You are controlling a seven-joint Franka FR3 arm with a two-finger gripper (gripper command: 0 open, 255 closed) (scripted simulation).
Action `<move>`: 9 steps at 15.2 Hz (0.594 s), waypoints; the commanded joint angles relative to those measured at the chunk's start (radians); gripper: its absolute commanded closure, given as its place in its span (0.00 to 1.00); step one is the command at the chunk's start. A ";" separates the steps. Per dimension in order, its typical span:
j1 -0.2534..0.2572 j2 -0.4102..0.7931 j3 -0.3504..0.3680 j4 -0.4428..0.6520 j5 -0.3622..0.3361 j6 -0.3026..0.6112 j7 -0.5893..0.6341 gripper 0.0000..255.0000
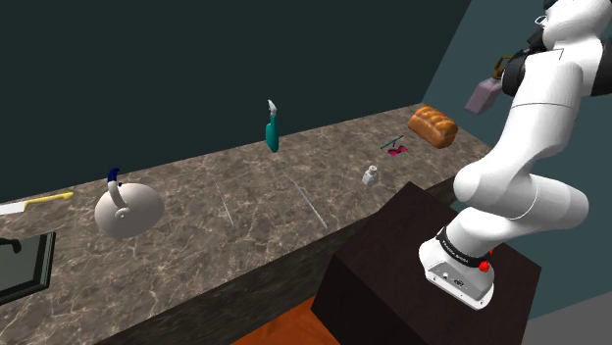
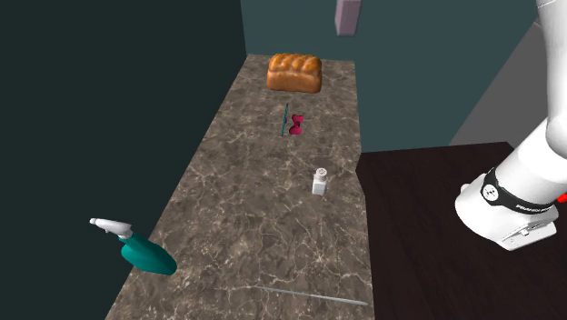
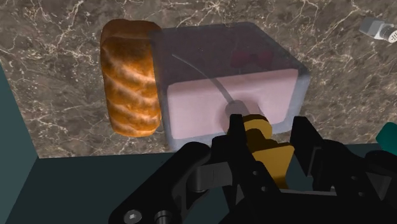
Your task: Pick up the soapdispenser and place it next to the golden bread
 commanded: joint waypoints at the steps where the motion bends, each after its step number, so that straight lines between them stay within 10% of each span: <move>1: -0.034 0.027 0.008 0.038 0.011 -0.011 -0.009 1.00; 9: 0.063 -0.022 -0.022 -0.185 -0.023 0.121 -0.080 1.00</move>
